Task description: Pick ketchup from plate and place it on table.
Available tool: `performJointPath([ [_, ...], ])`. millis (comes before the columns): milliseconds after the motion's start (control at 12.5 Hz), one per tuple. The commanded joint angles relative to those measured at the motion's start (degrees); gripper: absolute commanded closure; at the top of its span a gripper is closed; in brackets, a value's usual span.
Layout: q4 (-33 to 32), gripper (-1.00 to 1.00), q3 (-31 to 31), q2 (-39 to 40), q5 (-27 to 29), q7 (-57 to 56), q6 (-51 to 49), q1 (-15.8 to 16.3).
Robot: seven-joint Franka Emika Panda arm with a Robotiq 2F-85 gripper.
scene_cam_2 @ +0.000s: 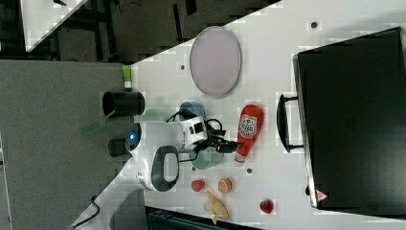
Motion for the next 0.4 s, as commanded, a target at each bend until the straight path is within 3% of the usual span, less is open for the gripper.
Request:
performJointPath([
  [80,6.31,-1.0,-0.1,-5.68,0.28,6.96,-7.69,0.4],
  [400,17.63,-1.0,0.15,-11.83,0.49,12.19,-18.37,0.39],
])
